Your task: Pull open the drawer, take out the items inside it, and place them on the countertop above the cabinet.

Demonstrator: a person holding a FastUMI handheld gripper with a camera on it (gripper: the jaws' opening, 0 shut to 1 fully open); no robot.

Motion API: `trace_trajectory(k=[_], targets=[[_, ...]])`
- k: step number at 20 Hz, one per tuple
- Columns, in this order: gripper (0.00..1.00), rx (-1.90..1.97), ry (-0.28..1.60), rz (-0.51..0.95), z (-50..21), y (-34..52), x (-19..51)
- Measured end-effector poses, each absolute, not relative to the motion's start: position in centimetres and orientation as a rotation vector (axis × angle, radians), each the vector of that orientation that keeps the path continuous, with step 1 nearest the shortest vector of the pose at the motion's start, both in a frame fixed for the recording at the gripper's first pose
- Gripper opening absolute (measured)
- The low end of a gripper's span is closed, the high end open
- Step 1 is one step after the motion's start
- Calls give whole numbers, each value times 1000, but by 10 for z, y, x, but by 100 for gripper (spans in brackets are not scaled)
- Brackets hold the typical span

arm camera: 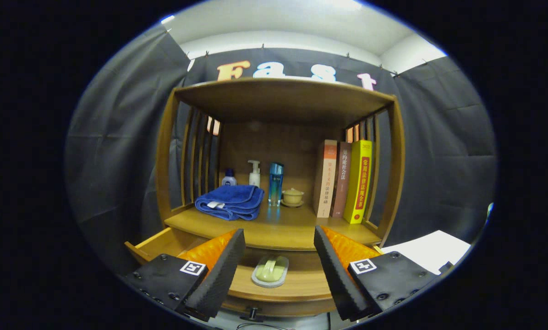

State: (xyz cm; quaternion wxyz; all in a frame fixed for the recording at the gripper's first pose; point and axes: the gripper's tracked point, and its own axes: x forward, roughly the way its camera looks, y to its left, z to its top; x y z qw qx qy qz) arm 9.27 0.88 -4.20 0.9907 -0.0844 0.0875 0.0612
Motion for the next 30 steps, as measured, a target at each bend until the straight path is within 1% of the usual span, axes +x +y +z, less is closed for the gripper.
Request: trace_trajectory(k=[3, 6, 10, 15, 16, 20, 23, 25, 26, 27, 30], targets=[[99, -172, 380, 138, -94, 16, 118], [99, -187, 576, 150, -147, 20, 129], [98, -226, 727, 114, -198, 10, 144], [96, -206, 847, 53, -243, 1, 159], [93, -202, 871, 46, -250, 1, 159], [72, -199, 909, 60, -259, 7, 159], [70, -197, 930, 57, -266, 5, 156], [62, -169, 962, 47, -276, 2, 150], [52, -153, 943, 46, -274, 3, 153], [50, -164, 937, 51, -274, 2, 155], [32, -181, 926, 63, -272, 1, 151]])
